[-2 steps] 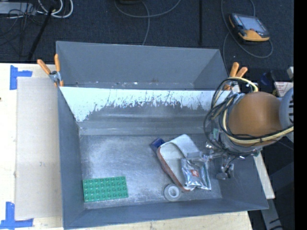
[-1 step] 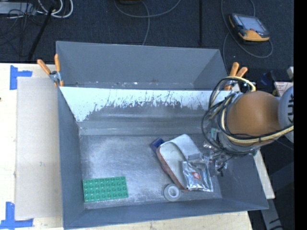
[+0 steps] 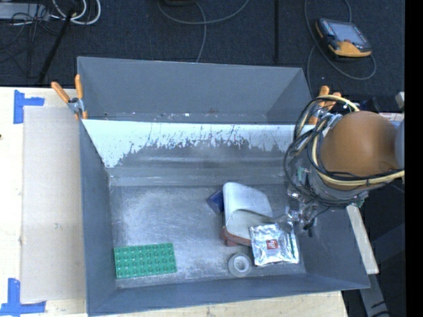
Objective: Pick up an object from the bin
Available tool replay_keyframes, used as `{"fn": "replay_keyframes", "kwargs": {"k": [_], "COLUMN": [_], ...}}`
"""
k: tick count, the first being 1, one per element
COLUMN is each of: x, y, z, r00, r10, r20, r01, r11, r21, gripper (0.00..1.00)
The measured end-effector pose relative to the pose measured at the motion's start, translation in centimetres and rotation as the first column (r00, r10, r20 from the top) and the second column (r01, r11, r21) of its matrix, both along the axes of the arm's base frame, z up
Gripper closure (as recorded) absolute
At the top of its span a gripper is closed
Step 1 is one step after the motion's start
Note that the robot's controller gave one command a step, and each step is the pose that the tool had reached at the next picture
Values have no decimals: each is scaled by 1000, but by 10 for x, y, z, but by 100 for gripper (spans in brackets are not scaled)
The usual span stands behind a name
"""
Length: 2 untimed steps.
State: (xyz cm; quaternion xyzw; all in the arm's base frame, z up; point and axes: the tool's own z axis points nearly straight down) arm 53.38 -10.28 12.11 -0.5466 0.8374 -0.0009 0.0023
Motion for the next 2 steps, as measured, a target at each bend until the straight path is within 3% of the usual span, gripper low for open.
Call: {"fn": "replay_keyframes", "kwargs": {"k": [1,2], "x": [1,2], "y": [1,2], "z": [51,68], "r00": [1000,1000], "r10": [-2,-6], "r20": [0,-3], "r01": [2,6], "r11": [1000,1000], "r21": [0,0], "gripper": [100,100]}}
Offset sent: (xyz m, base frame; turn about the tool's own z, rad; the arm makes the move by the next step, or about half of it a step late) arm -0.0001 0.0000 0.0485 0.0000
